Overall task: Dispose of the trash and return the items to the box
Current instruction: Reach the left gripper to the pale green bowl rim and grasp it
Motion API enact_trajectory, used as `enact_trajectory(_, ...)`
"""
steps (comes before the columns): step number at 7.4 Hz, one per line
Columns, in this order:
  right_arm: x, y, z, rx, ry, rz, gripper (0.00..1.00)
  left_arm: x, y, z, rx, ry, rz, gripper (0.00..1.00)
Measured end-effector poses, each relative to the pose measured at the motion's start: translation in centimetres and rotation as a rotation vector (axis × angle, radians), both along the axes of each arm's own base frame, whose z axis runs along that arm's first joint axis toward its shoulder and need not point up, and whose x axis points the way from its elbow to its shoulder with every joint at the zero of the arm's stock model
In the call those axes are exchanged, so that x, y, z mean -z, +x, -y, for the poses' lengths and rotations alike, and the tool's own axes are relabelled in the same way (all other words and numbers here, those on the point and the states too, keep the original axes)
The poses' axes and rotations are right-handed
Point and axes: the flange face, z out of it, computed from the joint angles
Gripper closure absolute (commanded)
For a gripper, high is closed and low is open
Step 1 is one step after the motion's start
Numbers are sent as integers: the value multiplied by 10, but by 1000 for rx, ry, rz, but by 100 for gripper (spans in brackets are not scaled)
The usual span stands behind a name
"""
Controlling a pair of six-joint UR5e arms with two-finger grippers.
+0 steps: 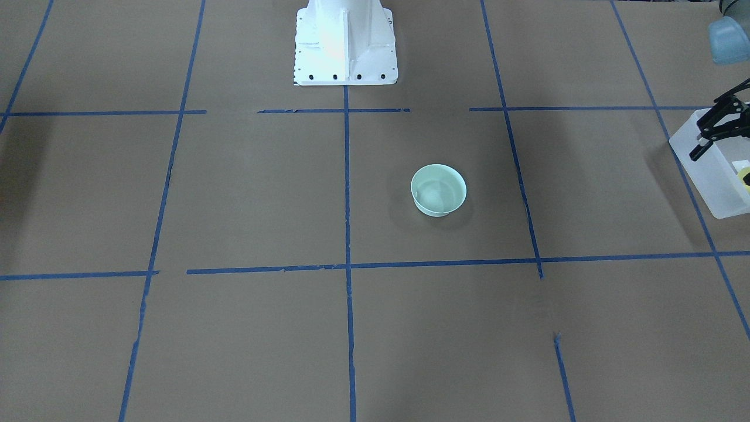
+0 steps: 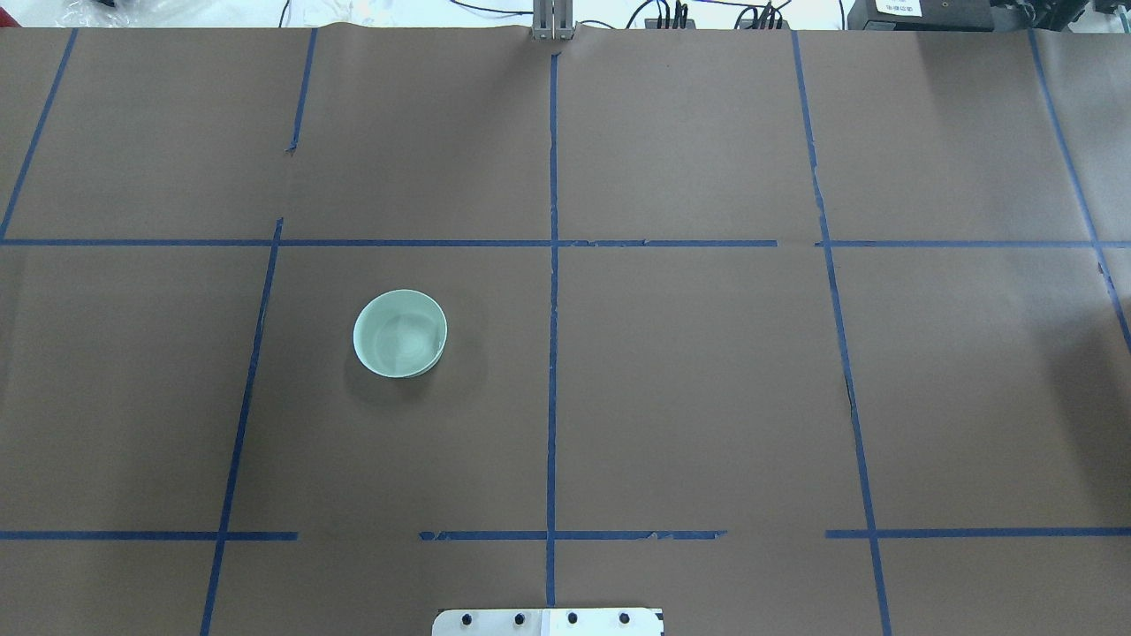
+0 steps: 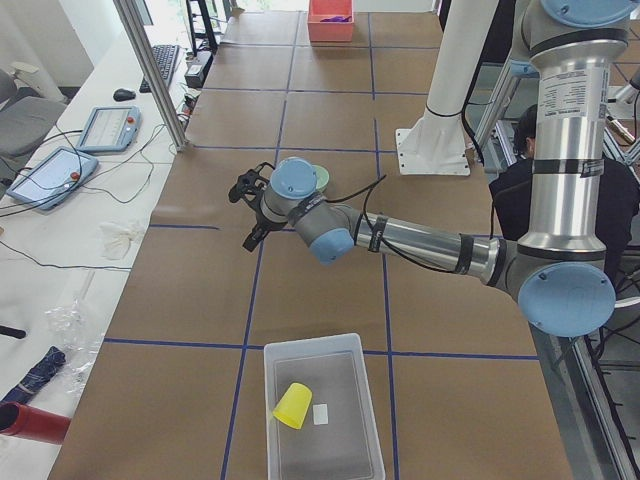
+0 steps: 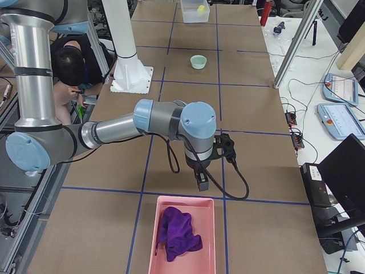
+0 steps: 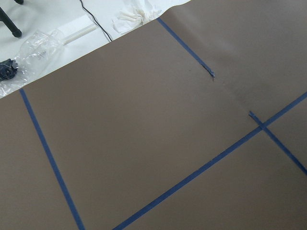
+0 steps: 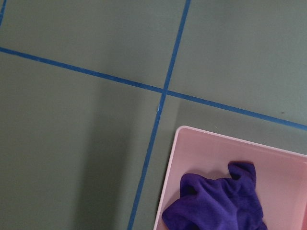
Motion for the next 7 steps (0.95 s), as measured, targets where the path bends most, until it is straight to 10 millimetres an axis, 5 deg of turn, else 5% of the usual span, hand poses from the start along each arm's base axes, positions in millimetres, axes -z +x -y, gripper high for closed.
enact_trajectory(4, 10, -84, 18, -58, -6, -3, 0, 68, 181, -14, 163, -269, -130, 13)
enact_trajectory(7, 10, -99, 19, -60, -1, 1, 0, 97, 301, -59, 240, -429, -153, 15)
